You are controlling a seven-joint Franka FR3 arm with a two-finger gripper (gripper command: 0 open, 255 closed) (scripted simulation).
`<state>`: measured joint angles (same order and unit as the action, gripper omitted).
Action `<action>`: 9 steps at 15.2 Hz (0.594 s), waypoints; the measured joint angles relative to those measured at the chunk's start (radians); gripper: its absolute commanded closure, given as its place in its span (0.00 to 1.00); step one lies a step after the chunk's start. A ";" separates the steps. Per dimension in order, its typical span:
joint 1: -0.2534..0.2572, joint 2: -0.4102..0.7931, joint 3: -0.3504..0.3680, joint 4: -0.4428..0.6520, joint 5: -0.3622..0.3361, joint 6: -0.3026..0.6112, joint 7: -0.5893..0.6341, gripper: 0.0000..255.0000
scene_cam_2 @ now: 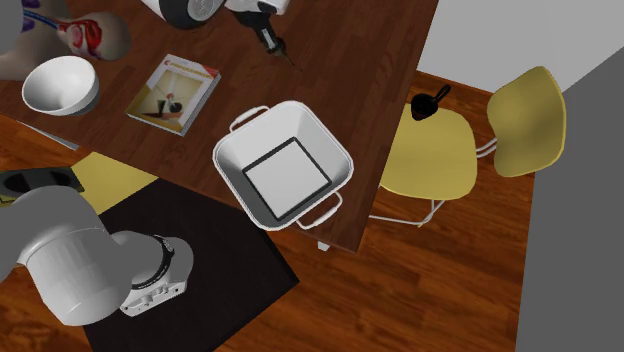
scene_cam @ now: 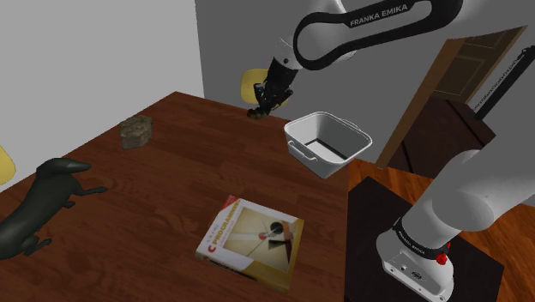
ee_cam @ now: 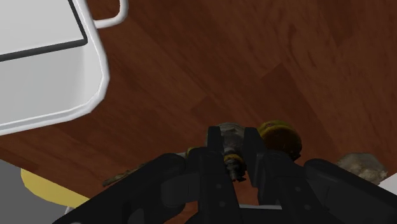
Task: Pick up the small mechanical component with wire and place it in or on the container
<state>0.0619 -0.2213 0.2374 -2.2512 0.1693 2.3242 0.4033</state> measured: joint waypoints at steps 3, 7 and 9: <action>-0.002 -0.011 -0.004 0.023 -0.001 -0.034 0.000 1.00; -0.012 -0.109 -0.051 -0.062 0.027 -0.055 -0.072 1.00; -0.020 -0.153 -0.082 -0.104 0.035 -0.062 -0.115 1.00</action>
<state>0.0422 -0.3739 0.1559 -2.3556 0.2047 2.2618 0.2884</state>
